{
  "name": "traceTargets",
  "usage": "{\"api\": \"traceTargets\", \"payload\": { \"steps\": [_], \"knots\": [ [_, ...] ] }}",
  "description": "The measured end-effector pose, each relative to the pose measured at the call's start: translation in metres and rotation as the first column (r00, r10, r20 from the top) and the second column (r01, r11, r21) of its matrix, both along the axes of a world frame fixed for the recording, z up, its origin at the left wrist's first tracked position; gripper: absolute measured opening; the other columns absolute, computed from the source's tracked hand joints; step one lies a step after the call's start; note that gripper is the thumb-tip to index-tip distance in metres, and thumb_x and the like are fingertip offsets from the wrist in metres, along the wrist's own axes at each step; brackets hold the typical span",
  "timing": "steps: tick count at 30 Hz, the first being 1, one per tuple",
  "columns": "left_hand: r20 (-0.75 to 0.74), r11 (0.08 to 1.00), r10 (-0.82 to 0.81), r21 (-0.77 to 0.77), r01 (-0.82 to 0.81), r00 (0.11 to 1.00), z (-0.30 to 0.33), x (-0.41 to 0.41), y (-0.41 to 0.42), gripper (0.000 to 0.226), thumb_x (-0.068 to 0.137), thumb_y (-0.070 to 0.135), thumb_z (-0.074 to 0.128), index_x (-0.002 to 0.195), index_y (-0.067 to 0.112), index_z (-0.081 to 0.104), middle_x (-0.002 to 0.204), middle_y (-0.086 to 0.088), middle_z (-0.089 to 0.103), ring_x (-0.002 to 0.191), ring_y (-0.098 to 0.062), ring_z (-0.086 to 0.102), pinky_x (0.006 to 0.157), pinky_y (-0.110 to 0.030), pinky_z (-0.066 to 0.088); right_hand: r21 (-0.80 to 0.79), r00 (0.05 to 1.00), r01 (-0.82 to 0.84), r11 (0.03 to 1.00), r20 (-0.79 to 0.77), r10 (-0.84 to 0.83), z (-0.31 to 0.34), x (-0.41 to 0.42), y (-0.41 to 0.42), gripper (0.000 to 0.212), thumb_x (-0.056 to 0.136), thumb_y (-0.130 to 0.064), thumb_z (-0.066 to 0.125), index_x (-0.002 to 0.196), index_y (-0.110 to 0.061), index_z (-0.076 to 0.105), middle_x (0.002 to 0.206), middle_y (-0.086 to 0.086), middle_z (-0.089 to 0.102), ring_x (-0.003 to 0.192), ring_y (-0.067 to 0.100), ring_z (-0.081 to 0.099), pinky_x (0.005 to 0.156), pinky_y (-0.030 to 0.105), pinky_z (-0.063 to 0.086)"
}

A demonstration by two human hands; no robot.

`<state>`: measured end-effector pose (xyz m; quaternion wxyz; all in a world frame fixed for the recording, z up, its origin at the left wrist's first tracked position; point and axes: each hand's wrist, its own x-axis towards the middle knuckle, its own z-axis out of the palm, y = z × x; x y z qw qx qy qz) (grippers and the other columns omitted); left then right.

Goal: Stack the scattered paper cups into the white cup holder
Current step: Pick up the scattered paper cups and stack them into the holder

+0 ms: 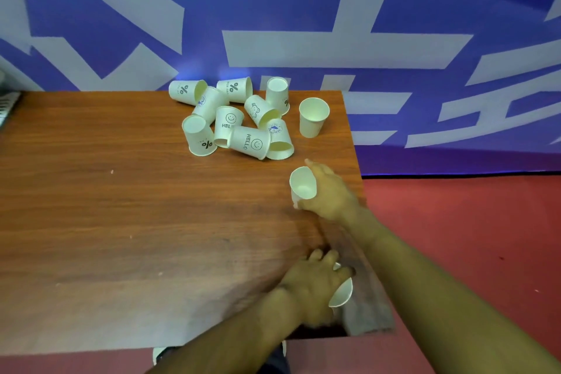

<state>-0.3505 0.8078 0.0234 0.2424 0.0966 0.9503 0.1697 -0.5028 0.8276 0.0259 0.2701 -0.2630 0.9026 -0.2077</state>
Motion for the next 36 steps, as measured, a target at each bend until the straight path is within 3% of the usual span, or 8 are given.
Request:
{"api": "traceTargets", "payload": {
  "steps": [9, 14, 16, 19, 23, 27, 30, 36],
  "knots": [
    [-0.05, 0.981, 0.191, 0.052, -0.189, 0.98, 0.016, 0.007, -0.044, 0.071, 0.078, 0.03, 0.067, 0.141, 0.026, 0.034, 0.133, -0.002, 0.037, 0.116, -0.027, 0.042, 0.093, -0.041, 0.045, -0.053, 0.999, 0.039, 0.998, -0.035, -0.041, 0.016, 0.008, 0.002, 0.088, 0.073, -0.032, 0.077, 0.147, -0.019, 0.03, 0.147, 0.001, 0.035, 0.133, 0.024, 0.038, 0.106, 0.041, 0.038],
    [-0.169, 0.858, 0.504, 0.208, -0.47, 0.847, 0.058, 0.025, -0.114, 0.072, 0.08, 0.039, 0.069, 0.143, 0.032, 0.034, 0.128, 0.001, 0.032, 0.114, -0.023, 0.046, 0.091, -0.034, 0.046, -0.139, 0.995, 0.053, 0.989, -0.08, -0.065, 0.053, 0.025, -0.009, 0.074, 0.073, -0.031, 0.076, 0.137, -0.023, 0.04, 0.133, 0.002, 0.043, 0.121, 0.022, 0.045, 0.094, 0.036, 0.042],
    [-0.21, 0.813, 0.577, 0.236, -0.532, 0.789, 0.077, 0.036, -0.143, 0.074, 0.082, 0.043, 0.066, 0.146, 0.034, 0.03, 0.126, 0.005, 0.035, 0.115, -0.018, 0.048, 0.084, -0.026, 0.042, -0.146, 0.995, 0.034, 0.989, -0.085, -0.047, 0.067, 0.039, -0.022, 0.068, 0.066, -0.042, 0.074, 0.128, -0.03, 0.046, 0.121, -0.006, 0.047, 0.114, 0.015, 0.047, 0.092, 0.035, 0.045],
    [-0.231, 0.779, 0.623, 0.271, -0.566, 0.747, 0.102, 0.055, -0.184, 0.072, 0.083, 0.046, 0.063, 0.145, 0.036, 0.028, 0.134, 0.01, 0.037, 0.121, -0.015, 0.047, 0.089, -0.029, 0.043, -0.163, 0.993, 0.035, 0.986, -0.106, -0.053, 0.081, 0.063, -0.05, 0.061, 0.055, -0.06, 0.071, 0.107, -0.035, 0.054, 0.111, -0.005, 0.054, 0.101, 0.013, 0.054, 0.083, 0.037, 0.051],
    [-0.295, 0.766, 0.642, 0.273, -0.582, 0.707, 0.127, 0.096, -0.244, 0.067, 0.082, 0.051, 0.063, 0.141, 0.037, 0.034, 0.135, 0.013, 0.042, 0.123, -0.013, 0.046, 0.089, -0.03, 0.042, -0.207, 0.988, 0.02, 0.978, -0.145, -0.051, 0.11, 0.111, -0.103, 0.075, 0.064, -0.053, 0.078, 0.127, -0.026, 0.05, 0.124, -0.005, 0.047, 0.113, 0.013, 0.048, 0.092, 0.033, 0.045],
    [-0.314, 0.725, 0.689, 0.297, -0.621, 0.654, 0.139, 0.166, -0.325, 0.067, 0.079, 0.058, 0.064, 0.138, 0.04, 0.039, 0.134, 0.015, 0.045, 0.122, -0.013, 0.045, 0.094, -0.033, 0.044, -0.21, 0.986, -0.024, 0.977, -0.168, -0.012, 0.127, 0.177, -0.184, 0.066, 0.06, -0.063, 0.071, 0.116, -0.034, 0.051, 0.117, -0.009, 0.051, 0.107, 0.013, 0.054, 0.087, 0.037, 0.049],
    [-0.305, 0.678, 0.735, 0.288, -0.677, 0.606, 0.141, 0.224, -0.392, 0.067, 0.076, 0.061, 0.065, 0.135, 0.039, 0.042, 0.131, 0.013, 0.047, 0.12, -0.016, 0.046, 0.095, -0.036, 0.044, -0.214, 0.986, -0.077, 0.974, -0.164, 0.042, 0.136, 0.229, -0.249, 0.077, 0.069, -0.055, 0.073, 0.135, -0.03, 0.043, 0.134, -0.008, 0.042, 0.122, 0.014, 0.046, 0.097, 0.035, 0.043],
    [-0.319, 0.63, 0.77, 0.238, -0.739, 0.553, 0.146, 0.297, -0.482, 0.059, 0.076, 0.048, 0.069, 0.13, 0.036, 0.048, 0.125, 0.007, 0.05, 0.114, -0.021, 0.049, 0.094, -0.039, 0.046, -0.224, 0.981, -0.141, 0.964, -0.165, 0.105, 0.138, 0.298, -0.333, 0.083, 0.074, -0.05, 0.072, 0.144, -0.025, 0.036, 0.14, -0.007, 0.037, 0.128, 0.014, 0.04, 0.1, 0.03, 0.038]
  ]
}}
